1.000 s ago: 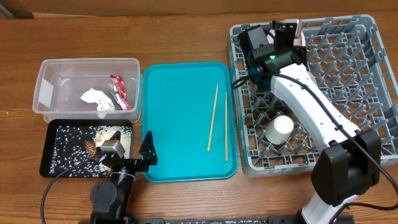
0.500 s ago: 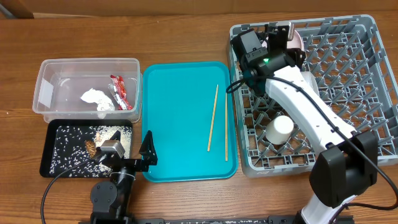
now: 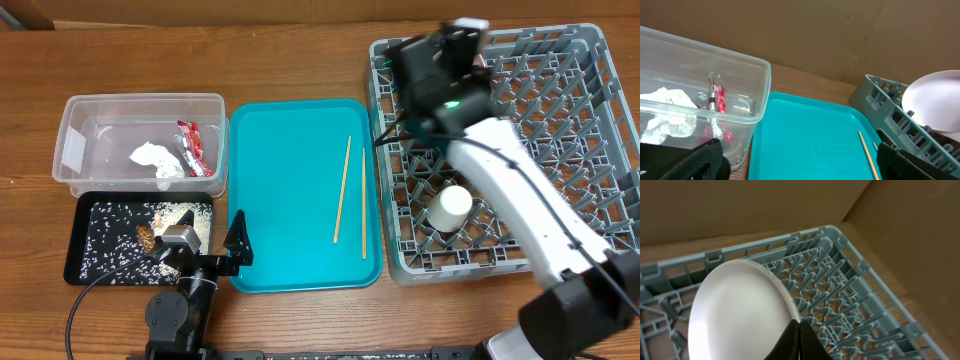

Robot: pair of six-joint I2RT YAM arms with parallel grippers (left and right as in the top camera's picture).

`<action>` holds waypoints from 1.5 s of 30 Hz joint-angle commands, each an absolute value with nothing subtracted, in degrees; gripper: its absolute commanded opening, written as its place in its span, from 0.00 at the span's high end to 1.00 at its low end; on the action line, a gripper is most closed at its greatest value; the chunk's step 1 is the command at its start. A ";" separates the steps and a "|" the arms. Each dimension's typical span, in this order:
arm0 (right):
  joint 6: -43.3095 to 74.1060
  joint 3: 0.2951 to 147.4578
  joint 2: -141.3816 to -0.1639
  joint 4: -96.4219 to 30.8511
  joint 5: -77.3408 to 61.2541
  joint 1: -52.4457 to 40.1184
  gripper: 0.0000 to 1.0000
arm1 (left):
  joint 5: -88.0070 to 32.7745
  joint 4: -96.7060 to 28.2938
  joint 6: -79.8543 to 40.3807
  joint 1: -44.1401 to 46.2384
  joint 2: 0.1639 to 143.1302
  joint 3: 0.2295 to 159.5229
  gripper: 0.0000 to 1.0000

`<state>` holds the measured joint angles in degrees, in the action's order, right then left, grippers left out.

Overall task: Sort waste into correct bins and load items into the dishwasher
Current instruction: 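Push the white plate upright against the rack's back with right gripper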

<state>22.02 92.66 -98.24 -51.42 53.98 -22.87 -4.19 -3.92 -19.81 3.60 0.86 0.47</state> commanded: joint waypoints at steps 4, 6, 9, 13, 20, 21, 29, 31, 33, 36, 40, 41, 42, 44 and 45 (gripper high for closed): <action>25.50 93.12 -91.72 -50.63 17.02 -6.31 0.96 | -3.88 -4.12 -20.80 3.01 0.36 0.27 0.00; 26.17 93.12 -91.59 -50.17 5.58 -0.60 0.96 | -3.88 -4.12 -20.80 3.03 0.36 0.27 0.00; 26.17 93.06 -92.09 -49.98 -6.68 6.26 0.96 | -3.88 -4.12 -20.80 3.03 0.36 0.27 0.00; 26.15 93.06 -94.63 -51.29 -9.54 10.74 0.96 | -3.88 -4.12 -20.80 3.03 0.36 0.27 0.00; 26.17 93.03 -101.78 -52.29 -10.13 7.79 0.96 | -3.88 -4.12 -20.80 3.01 0.36 0.27 0.00; 26.15 93.03 -102.56 -52.07 -10.57 7.09 0.96 | -3.88 -4.12 -20.80 3.03 0.36 0.27 0.00; 22.26 93.10 -101.86 -48.23 -11.73 3.79 0.96 | -3.88 -4.12 -20.80 3.03 0.36 0.27 0.00; 22.26 93.10 -101.23 -48.14 -11.92 3.81 0.96 | -3.88 -4.12 -20.80 3.03 0.36 0.27 0.00; 22.20 93.10 -100.16 -48.07 -12.32 3.92 0.96 | -3.88 -4.12 -20.80 3.03 0.36 0.27 0.00; 22.04 93.10 -98.06 -48.51 -12.84 3.92 0.96 | -3.88 -4.12 -20.80 3.03 0.36 0.27 0.00; 20.60 93.10 -92.31 -50.52 -18.94 2.09 0.96 | -3.88 -4.12 -20.80 3.03 0.36 0.27 0.00; 19.49 93.10 -89.97 -52.14 -20.67 -0.64 0.95 | -3.88 -4.12 -20.80 3.03 0.36 0.27 0.00; 19.27 93.08 -89.06 -53.34 -20.45 -2.39 0.96 | -3.88 -4.12 -20.80 3.03 0.36 0.27 0.00; 18.57 93.08 -87.90 -57.84 -17.91 -7.81 0.94 | -3.88 -4.12 -20.80 3.03 0.36 0.27 0.00; 18.57 93.01 -87.96 -60.31 -15.51 -11.00 0.92 | -3.88 -4.12 -20.80 3.03 0.36 0.27 0.00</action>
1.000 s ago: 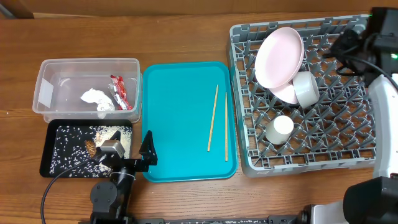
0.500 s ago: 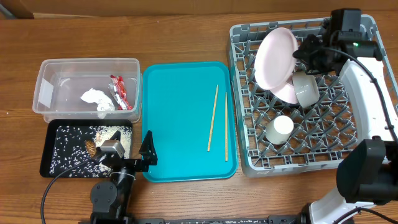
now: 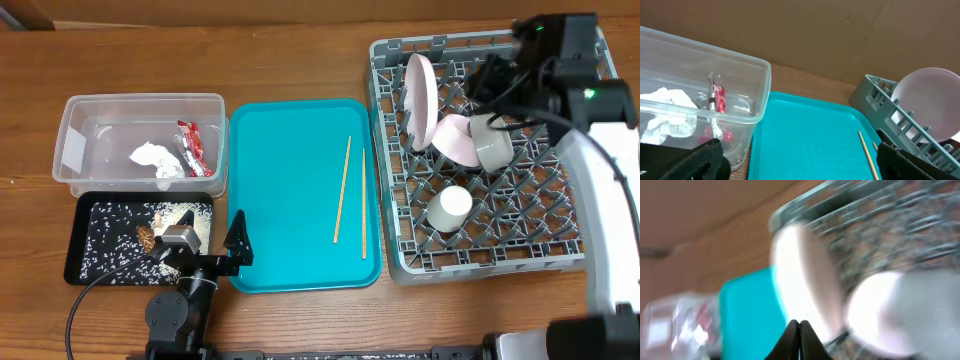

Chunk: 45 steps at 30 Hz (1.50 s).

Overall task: Sort waste into correct bins and load items into the dishwasher
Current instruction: 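Push the white plate upright against the rack's back with right gripper, then grasp one wooden chopstick on the teal tray with right gripper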

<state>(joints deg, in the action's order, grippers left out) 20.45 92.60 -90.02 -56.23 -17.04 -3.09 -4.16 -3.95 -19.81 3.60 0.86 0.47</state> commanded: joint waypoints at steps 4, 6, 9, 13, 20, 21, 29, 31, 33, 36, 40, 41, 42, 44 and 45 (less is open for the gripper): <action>18.61 89.97 -90.24 -63.48 -8.73 -21.02 0.67 | -3.88 -4.12 -20.80 3.01 0.36 0.27 0.00; 18.94 86.61 -91.83 -62.04 -7.18 -25.41 0.46 | -3.88 -4.12 -20.80 3.03 0.36 0.27 0.00; 21.56 82.48 -94.35 -58.96 -6.02 -28.69 0.41 | -3.88 -4.12 -20.80 3.03 0.36 0.27 0.00; 28.32 78.35 -98.56 -54.61 -6.09 -30.06 0.47 | -3.88 -4.14 -20.80 3.03 0.36 0.27 0.00; 31.14 76.88 -108.49 -46.72 -6.61 -31.99 0.58 | -3.86 -4.12 -20.78 3.01 0.36 0.27 0.00; 31.16 76.88 -109.49 -46.02 -6.63 -32.45 0.59 | -3.88 -4.12 -20.78 3.03 0.36 0.27 0.00; 35.86 76.88 -115.87 -42.98 -5.76 -34.35 0.69 | -3.88 -4.12 -20.78 3.03 0.36 0.27 0.00; 35.86 76.93 -115.85 -42.98 -6.04 -34.35 0.76 | -3.88 -4.12 -20.78 3.03 0.36 0.27 0.00; 35.86 76.99 -115.85 -42.98 -6.04 -34.35 0.83 | -3.88 -4.12 -20.78 3.03 0.36 0.27 0.00; 35.83 76.99 -115.85 -43.44 -6.02 -34.35 0.96 | -3.86 -4.12 -20.78 3.01 0.36 0.27 0.00; 35.70 79.26 -115.66 -46.09 -5.58 -34.33 0.96 | -3.86 -4.12 -20.78 3.03 0.36 0.27 0.00; 35.09 80.38 -115.33 -47.07 -5.61 -34.35 0.96 | -3.86 -4.12 -20.78 3.03 0.36 0.27 0.00; 34.24 81.32 -114.93 -47.75 -5.61 -34.35 0.96 | -3.86 -4.12 -20.78 3.03 0.36 0.27 0.00; 32.38 83.48 -113.32 -49.43 -5.61 -34.35 0.96 | -3.88 -4.12 -20.78 3.03 0.36 0.27 0.00; 31.27 84.53 -112.20 -50.43 -5.58 -34.26 0.96 | -3.88 -4.12 -20.78 3.03 0.36 0.27 0.00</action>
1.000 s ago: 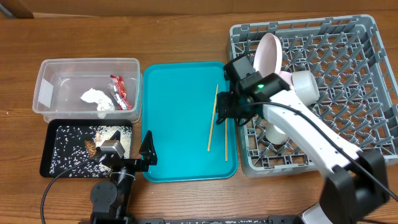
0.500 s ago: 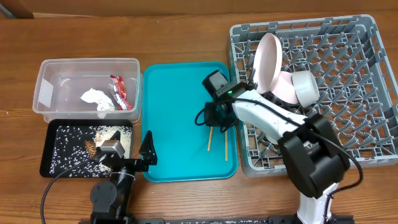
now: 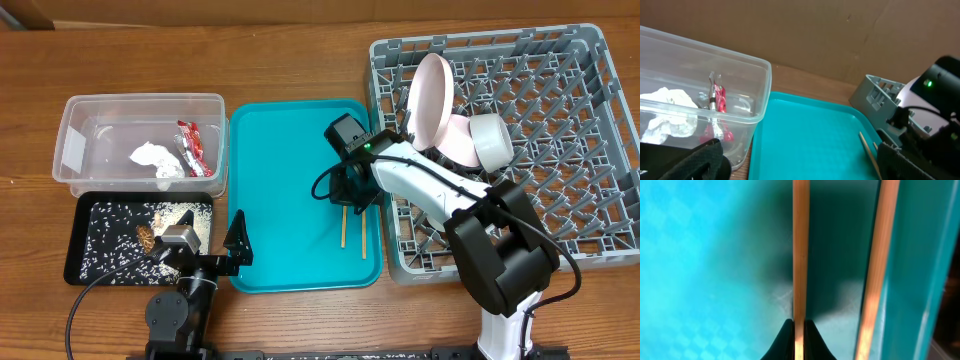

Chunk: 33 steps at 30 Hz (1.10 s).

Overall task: Sort waste into correct bins and load items into the dishwasher
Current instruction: 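Grasp one wooden chopstick on the teal tray with right gripper, then place the chopstick into the dish rack's left side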

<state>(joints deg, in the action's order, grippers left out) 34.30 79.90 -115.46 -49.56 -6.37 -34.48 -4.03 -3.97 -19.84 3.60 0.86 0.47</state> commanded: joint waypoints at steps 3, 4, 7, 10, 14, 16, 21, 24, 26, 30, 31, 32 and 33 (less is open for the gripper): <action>29.50 86.63 -107.92 -52.80 -5.58 -33.21 0.96 | -3.86 -4.12 -20.78 3.03 0.36 0.27 0.00; 28.34 87.13 -105.69 -53.12 -5.58 -32.42 0.96 | -3.86 -4.12 -20.78 3.03 0.36 0.27 0.00; 23.70 87.48 -100.31 -52.84 -5.63 -29.95 0.96 | -3.88 -4.12 -20.78 3.01 0.36 0.27 0.00; 15.77 87.48 -95.50 -52.84 -5.56 -26.13 0.96 | -3.88 -4.12 -20.78 3.01 0.36 0.27 0.00; 9.69 87.42 -94.26 -53.32 -4.93 -21.71 0.96 | -3.86 -4.12 -20.78 3.03 0.36 0.27 0.00; 8.84 86.94 -94.89 -53.28 -4.97 -20.21 0.96 | -3.88 -4.12 -20.78 3.03 0.36 0.27 0.00; 6.07 85.49 -98.30 -53.89 -3.77 -19.38 0.96 | -3.88 -4.12 -20.78 3.03 0.36 0.27 0.00; 5.96 85.49 -101.23 -54.28 -2.57 -19.44 0.96 | -3.86 -4.12 -20.78 3.03 0.36 0.27 0.00; 5.96 85.49 -102.74 -54.41 -2.59 -19.44 0.93 | -3.86 -4.12 -20.78 3.03 0.36 0.27 0.00; 5.98 85.60 -103.18 -56.12 -2.61 -19.84 0.73 | -3.86 -4.12 -20.78 3.03 0.36 0.27 0.00; 5.98 85.67 -102.80 -56.84 -2.59 -20.08 0.68 | -3.86 -4.12 -20.78 3.03 0.36 0.27 0.00; 6.00 85.67 -102.13 -57.71 -2.55 -20.49 0.66 | -3.86 -4.12 -20.78 3.01 0.36 0.27 0.00; 6.39 85.67 -101.30 -58.39 -2.57 -20.93 0.64 | -3.86 -4.12 -20.78 3.03 0.36 0.27 0.00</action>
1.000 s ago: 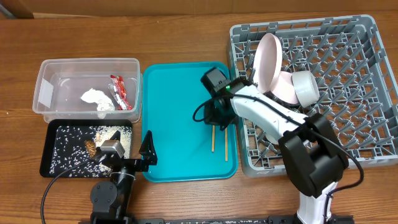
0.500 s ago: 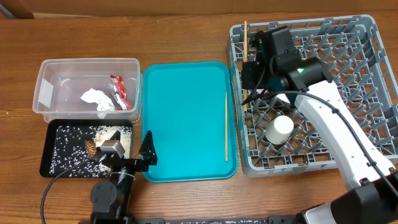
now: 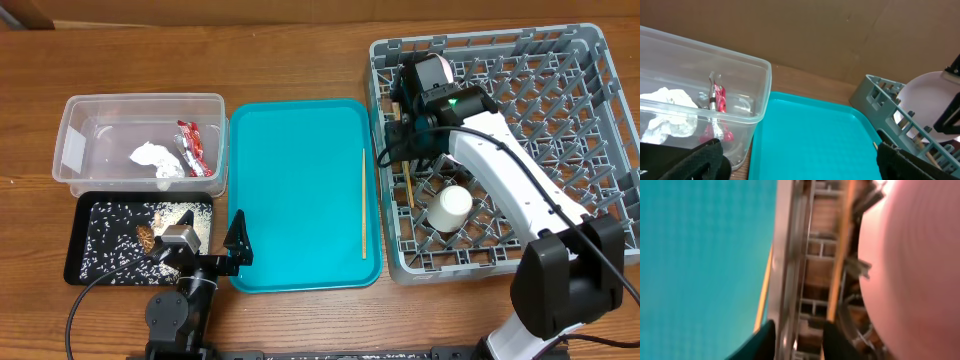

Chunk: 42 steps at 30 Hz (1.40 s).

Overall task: Sort waste into correct bins and load items into the dishwasher
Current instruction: 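Place the chopstick into the dish rack's left side, then grasp the second wooden chopstick on the teal tray with right gripper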

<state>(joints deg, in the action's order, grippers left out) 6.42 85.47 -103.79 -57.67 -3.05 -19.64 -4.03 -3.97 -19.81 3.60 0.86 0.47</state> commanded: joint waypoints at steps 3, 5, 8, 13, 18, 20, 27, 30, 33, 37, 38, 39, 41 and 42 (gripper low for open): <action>9.04 85.67 -98.70 -59.18 -2.68 -22.44 0.62 | -3.86 -4.12 -20.80 3.03 0.36 0.27 0.00; 9.21 85.67 -97.06 -59.31 -3.51 -24.14 0.62 | -3.86 -4.12 -20.78 3.01 0.36 0.27 0.00; 10.79 85.67 -95.88 -59.05 -4.08 -28.23 0.63 | -3.86 -4.12 -20.78 3.03 0.36 0.27 0.00; 16.27 85.54 -98.61 -57.76 2.83 -35.77 0.71 | -3.88 -4.12 -20.78 3.03 0.36 0.27 0.00; 19.59 85.54 -105.73 -56.47 13.96 -41.21 0.72 | -3.86 -4.12 -20.78 3.03 0.36 0.27 0.00; 19.57 85.54 -109.25 -55.72 15.05 -42.24 0.70 | -3.88 -4.12 -20.80 3.03 0.36 0.27 0.00; 23.29 85.54 -119.52 -54.78 15.38 -41.39 0.59 | -3.86 -4.12 -20.78 3.03 0.36 0.27 0.00; 24.88 85.54 -120.42 -55.11 15.44 -40.51 0.60 | -3.88 -4.12 -20.78 3.03 0.36 0.27 0.00; 24.01 85.54 -120.42 -55.70 15.42 -40.53 0.59 | -3.86 -4.12 -20.78 3.03 0.36 0.27 0.00; 24.05 85.49 -120.49 -57.49 15.42 -40.40 0.59 | -3.86 -4.12 -20.80 3.03 0.36 0.27 0.00; 24.05 85.49 -120.49 -57.63 15.42 -40.29 0.59 | -3.86 -4.12 -20.78 3.01 0.36 0.27 0.00; 24.05 85.49 -120.49 -57.82 15.42 -40.25 0.59 | -3.88 -4.12 -20.78 3.03 0.36 0.27 0.00; 24.43 85.49 -120.49 -58.54 15.40 -40.21 0.59 | -3.88 -4.12 -20.78 3.03 0.36 0.27 0.00; 25.08 85.49 -120.49 -58.83 15.38 -40.18 0.59 | -3.86 -4.12 -20.78 3.03 0.36 0.27 0.00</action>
